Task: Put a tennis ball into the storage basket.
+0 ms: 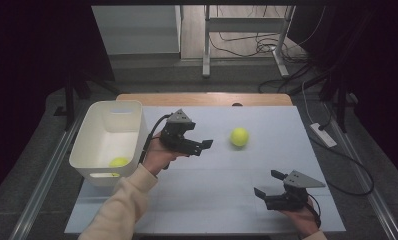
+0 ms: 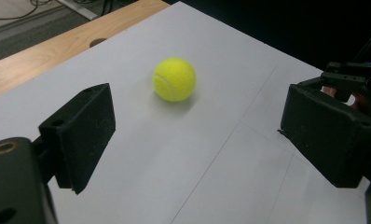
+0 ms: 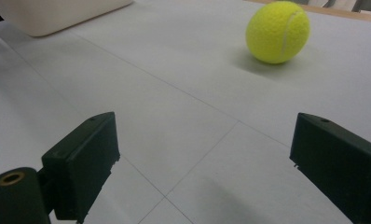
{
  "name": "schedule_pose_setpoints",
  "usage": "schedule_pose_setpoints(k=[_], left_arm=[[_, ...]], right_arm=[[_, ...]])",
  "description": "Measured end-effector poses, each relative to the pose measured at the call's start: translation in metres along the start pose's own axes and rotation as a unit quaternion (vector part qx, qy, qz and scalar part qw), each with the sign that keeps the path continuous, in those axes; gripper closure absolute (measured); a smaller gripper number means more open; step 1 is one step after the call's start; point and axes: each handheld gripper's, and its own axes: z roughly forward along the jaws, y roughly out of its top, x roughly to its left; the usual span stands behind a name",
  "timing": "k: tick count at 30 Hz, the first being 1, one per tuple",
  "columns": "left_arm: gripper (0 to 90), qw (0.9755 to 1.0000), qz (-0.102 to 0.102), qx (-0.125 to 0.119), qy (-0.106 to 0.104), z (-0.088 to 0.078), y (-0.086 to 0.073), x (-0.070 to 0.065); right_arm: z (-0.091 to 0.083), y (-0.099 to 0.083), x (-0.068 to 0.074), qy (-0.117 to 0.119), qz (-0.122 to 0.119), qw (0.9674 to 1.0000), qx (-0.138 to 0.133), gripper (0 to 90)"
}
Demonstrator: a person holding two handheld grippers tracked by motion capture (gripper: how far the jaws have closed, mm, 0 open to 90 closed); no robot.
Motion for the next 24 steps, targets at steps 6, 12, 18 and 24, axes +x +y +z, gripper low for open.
schedule_pose_setpoints(k=[6, 12, 18, 24], left_arm=[[10.7, 0.9999, 0.003, 0.01, 0.0, 0.008, 0.001, -0.001], [10.6, 0.9998, 0.002, 0.02, -0.003, 0.021, 0.0, 0.002], [10.2, 0.9996, 0.003, 0.025, -0.007, 0.034, 0.0, 0.005], [9.5, 0.9994, 0.004, 0.035, -0.008, 0.045, -0.001, 0.007]], right_arm=[[-0.001, 0.0, 0.001, 0.0, -0.003, 1.0, 0.0, 7.8], [0.0, 0.0, 0.001, -0.001, -0.006, 1.0, 0.002, 7.8], [-0.001, 0.0, 0.002, -0.001, -0.002, 1.0, -0.001, 7.8], [0.0, 0.0, 0.004, 0.004, -0.004, 1.0, -0.002, 7.8]])
